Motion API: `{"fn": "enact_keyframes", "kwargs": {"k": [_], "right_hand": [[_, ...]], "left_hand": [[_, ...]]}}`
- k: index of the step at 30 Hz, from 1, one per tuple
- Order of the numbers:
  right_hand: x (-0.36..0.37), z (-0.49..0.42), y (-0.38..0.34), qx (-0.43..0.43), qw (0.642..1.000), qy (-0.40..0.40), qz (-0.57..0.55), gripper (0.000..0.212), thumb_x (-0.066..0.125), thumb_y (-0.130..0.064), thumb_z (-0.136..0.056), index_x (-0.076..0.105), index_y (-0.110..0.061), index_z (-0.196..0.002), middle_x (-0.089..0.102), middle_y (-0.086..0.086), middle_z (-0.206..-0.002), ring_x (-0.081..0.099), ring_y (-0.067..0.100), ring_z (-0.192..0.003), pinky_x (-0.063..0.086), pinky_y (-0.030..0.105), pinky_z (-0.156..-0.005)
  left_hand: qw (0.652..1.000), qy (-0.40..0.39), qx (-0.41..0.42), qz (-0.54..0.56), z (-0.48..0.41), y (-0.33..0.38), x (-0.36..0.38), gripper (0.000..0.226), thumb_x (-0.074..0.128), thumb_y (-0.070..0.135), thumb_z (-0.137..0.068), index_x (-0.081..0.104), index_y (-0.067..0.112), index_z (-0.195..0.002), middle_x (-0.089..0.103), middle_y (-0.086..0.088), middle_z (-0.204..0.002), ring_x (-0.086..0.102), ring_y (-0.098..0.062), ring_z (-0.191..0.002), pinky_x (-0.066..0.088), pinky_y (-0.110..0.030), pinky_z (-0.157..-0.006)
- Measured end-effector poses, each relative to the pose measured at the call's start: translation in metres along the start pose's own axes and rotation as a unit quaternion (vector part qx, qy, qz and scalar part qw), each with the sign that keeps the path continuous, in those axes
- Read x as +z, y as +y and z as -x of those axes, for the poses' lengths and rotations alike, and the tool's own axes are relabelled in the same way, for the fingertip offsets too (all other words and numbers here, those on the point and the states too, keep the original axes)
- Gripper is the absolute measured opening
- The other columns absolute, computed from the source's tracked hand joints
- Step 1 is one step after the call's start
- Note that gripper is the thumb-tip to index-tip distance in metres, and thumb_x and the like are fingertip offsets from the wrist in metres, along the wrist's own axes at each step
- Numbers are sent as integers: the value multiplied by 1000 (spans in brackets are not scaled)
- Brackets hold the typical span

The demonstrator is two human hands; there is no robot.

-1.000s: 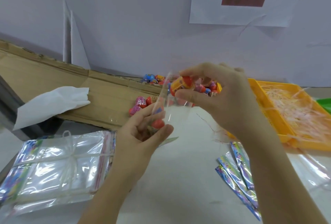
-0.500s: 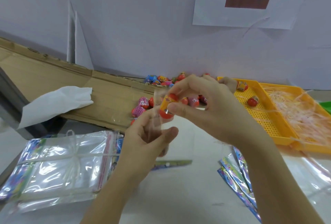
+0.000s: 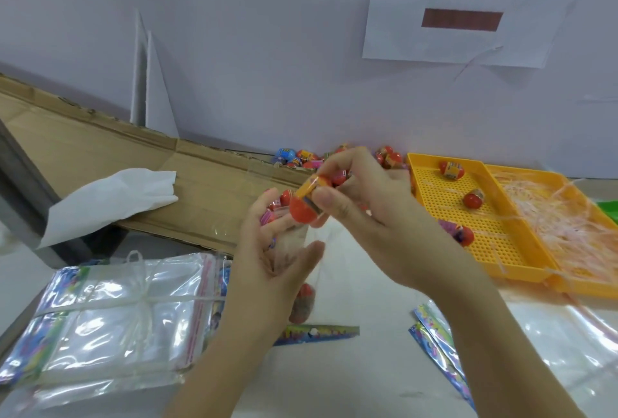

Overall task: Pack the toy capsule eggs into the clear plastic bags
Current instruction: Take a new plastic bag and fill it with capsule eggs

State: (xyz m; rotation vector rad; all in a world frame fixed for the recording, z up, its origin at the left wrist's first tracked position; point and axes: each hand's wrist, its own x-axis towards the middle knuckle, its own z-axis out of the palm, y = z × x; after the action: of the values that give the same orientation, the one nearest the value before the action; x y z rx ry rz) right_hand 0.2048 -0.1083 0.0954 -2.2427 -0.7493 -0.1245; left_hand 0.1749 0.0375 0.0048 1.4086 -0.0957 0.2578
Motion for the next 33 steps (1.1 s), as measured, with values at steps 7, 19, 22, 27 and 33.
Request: {"fn": "enact_keyframes", "kwargs": {"k": [7, 19, 22, 27, 33], "right_hand": [[-7, 0, 17, 78, 996, -29, -5, 13, 40, -55, -94, 39, -42, -97, 68, -19, -82, 60, -1, -81, 45, 21, -70], [-10, -2, 28, 76, 982, -9, -175, 27, 52, -53, -80, 54, -31, -96, 73, -12, -85, 69, 3, -82, 50, 12, -70], [-11, -2, 29, 62, 976, -8, -207, 26, 53, -48, -81, 55, -27, -98, 73, -12, -84, 69, 4, -82, 49, 12, -71], [-13, -3, 33, 52, 968, 1, -244, 28, 54, -43, -83, 56, -22, -100, 74, -7, -86, 71, 11, -83, 54, 22, -77], [-11, -4, 36, 51, 966, -1, -252, 27, 54, -42, -84, 54, -21, -101, 74, -6, -84, 72, 15, -82, 57, 28, -78]], "left_hand": [[986, -14, 108, -124, 2, -7, 1, 60, 67, 42, -81, 41, 52, -134, 42, 28, -141, 67, -16, -104, 58, -38, -81], [933, 54, 200, -293, 9, 3, 7, 34, 63, 31, -91, 55, 59, -109, 36, 18, -147, 61, -33, -112, 57, -44, -85], [942, 51, 178, -279, 10, 2, 8, 41, 60, 30, -87, 52, 53, -119, 44, 12, -144, 60, -29, -115, 57, -48, -87], [956, 82, 139, -246, 9, 0, 6, 20, 62, 30, -86, 59, 45, -99, 54, 25, -126, 66, -9, -92, 60, -29, -73], [959, 28, 121, -254, 8, -2, 5, 25, 67, 26, -85, 56, 46, -94, 47, 18, -134, 63, -6, -92, 54, -21, -71]]}}
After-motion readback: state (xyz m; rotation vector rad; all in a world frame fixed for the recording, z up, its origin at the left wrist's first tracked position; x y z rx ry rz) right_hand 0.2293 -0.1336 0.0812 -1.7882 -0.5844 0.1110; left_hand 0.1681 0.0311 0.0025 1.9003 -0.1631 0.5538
